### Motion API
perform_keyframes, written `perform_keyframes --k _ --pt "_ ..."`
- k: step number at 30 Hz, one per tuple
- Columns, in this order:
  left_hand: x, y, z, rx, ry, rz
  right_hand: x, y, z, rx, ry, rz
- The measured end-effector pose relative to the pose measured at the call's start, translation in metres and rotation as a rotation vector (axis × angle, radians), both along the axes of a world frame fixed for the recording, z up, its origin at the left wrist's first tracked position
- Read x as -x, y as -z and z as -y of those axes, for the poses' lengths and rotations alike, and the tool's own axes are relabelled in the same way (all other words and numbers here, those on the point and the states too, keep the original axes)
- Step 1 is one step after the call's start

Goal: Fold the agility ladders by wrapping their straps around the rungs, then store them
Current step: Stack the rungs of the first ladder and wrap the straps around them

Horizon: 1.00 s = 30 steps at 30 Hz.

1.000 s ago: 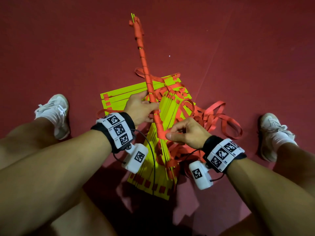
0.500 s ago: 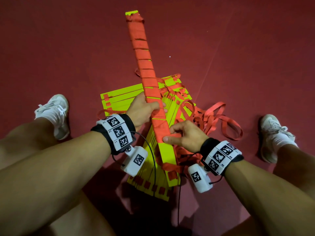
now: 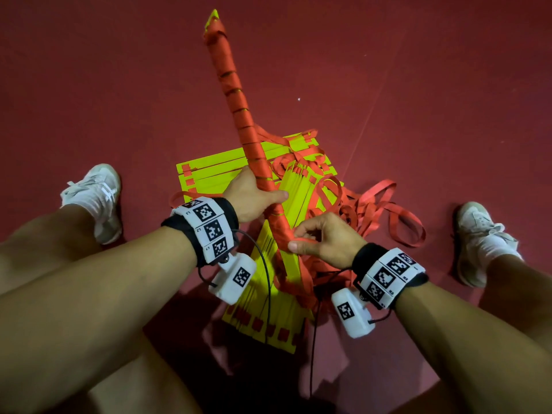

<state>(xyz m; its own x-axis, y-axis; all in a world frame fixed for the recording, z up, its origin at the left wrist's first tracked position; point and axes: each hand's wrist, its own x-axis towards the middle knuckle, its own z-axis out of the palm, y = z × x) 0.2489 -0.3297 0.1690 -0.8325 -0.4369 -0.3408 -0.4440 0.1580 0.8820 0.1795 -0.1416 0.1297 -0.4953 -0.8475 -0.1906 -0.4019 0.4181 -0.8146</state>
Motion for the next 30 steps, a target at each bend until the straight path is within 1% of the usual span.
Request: perform_keyframes --k 3,8,12,14,16,20,21,23,24,26,28,30 --pt "0.003 0.009 0.006 0.034 -0.038 -0.036 0.002 -0.004 -0.001 -0.026 0.030 0.001" --pt "0.002 0.002 0.005 0.008 -0.083 -0.099 0.002 -0.006 0.001 -0.019 0.048 0.009" --pt "0.007 0.009 0.006 -0.026 -0.084 -0.132 0.004 -0.003 0.001 -0.009 0.092 0.028" --pt "0.009 0.011 0.008 -0.041 -0.115 -0.149 0.006 0.002 0.001 0.000 0.114 0.013" --pt "0.010 0.011 0.010 -0.070 -0.134 -0.165 0.008 0.002 0.001 -0.020 0.147 0.003" --pt "0.011 0.005 0.007 -0.167 -0.131 -0.213 0.005 -0.001 0.004 -0.029 0.050 0.025" --pt "0.011 0.005 0.006 -0.196 -0.126 -0.222 0.004 -0.002 0.004 -0.035 0.050 0.021" --pt "0.013 0.006 0.005 -0.251 -0.131 -0.250 0.003 -0.001 0.005 -0.023 0.092 -0.016" --pt "0.014 0.007 0.005 -0.255 -0.140 -0.255 0.003 -0.001 0.006 -0.013 0.116 -0.061" --pt "0.014 0.010 0.005 -0.164 -0.151 -0.190 0.003 -0.003 0.007 0.001 0.137 -0.160" --pt "0.013 0.015 0.007 -0.064 -0.154 -0.080 0.001 -0.005 0.008 0.006 0.143 -0.239" --pt "0.013 0.016 0.007 -0.025 -0.157 -0.035 -0.002 -0.005 0.009 0.028 0.124 -0.294"
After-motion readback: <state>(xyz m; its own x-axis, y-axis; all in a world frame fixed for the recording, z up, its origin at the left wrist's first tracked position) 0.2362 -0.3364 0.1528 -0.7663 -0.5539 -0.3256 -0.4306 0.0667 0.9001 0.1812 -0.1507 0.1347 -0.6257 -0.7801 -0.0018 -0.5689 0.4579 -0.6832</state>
